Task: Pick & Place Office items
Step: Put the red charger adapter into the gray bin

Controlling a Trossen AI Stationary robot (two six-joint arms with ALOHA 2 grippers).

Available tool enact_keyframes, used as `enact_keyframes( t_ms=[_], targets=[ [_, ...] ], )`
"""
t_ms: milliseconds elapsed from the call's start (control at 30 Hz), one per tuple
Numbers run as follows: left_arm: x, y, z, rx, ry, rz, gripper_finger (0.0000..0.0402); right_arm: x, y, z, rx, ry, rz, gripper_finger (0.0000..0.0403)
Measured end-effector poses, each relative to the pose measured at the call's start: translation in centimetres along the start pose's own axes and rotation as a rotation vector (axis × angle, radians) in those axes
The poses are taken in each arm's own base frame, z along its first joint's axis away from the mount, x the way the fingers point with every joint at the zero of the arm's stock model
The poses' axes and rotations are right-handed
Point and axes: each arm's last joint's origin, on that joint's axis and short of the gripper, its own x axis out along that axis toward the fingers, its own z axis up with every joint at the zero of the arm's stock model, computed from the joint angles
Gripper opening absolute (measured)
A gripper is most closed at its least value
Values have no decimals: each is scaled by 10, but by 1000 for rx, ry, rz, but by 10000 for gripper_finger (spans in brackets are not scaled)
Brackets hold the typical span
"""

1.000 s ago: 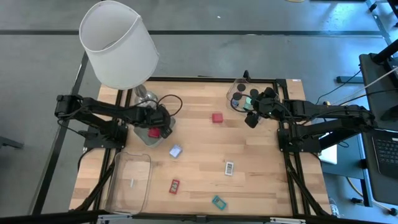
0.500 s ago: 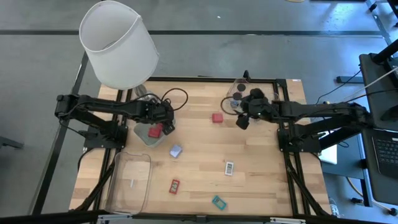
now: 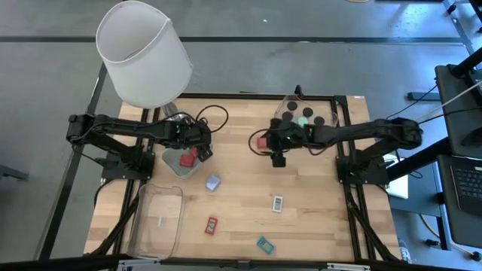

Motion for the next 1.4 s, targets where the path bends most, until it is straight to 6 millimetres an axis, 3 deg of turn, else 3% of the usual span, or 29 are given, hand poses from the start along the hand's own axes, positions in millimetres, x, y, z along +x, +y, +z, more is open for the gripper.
enact_keyframes(
  t_ms=[333, 600, 900, 1167, 1400],
  targets=[
    [0, 0, 0, -19, 6, -15, 265, 47, -35, -42, 223, 82, 105, 285],
    [0, 0, 0, -19, 5, -14, 265, 72, -40, -66, 269, 154, 64, 285],
    [0, 0, 0, -20, 5, -14, 265, 76, -39, -69, 306, 166, 69, 281],
    [0, -2, 3, -75, -21, -30, 265, 76, -41, -70, 465, 193, -27, 213],
    [-2, -10, 18, -149, -147, -165, 265, 75, -44, -64, 475, 190, -45, 210]
  ],
)
